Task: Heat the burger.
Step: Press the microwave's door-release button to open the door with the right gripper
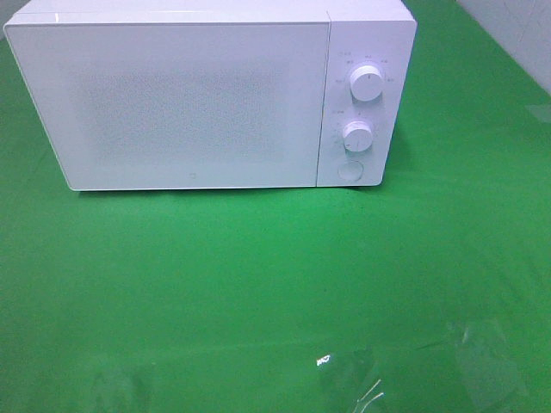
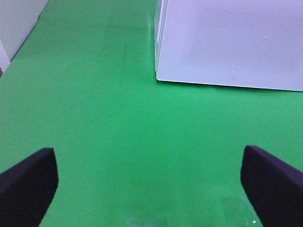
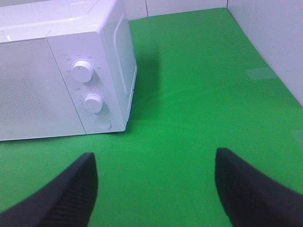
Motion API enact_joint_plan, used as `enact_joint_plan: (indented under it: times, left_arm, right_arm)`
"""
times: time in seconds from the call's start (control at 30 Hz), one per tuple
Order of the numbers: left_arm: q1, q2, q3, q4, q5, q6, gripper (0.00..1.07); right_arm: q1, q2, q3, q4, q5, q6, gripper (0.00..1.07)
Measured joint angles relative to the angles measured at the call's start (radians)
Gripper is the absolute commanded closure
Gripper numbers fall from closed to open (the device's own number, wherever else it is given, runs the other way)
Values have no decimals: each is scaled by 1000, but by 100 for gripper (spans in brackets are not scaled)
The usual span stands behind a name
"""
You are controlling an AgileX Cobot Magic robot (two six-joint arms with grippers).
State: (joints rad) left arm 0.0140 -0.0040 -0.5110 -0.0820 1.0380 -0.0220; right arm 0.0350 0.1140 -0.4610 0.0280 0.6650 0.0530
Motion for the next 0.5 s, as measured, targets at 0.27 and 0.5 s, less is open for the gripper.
enact_joint_plan:
  times: [0.27, 0.5]
  left_arm:
    - [0, 0, 0, 0, 0, 0, 8]
    - [0, 0, 0, 0, 0, 0, 8]
  right_arm:
    - [0, 92, 82, 0, -210, 3, 41]
    - [0, 232, 147, 0, -412, 3, 42]
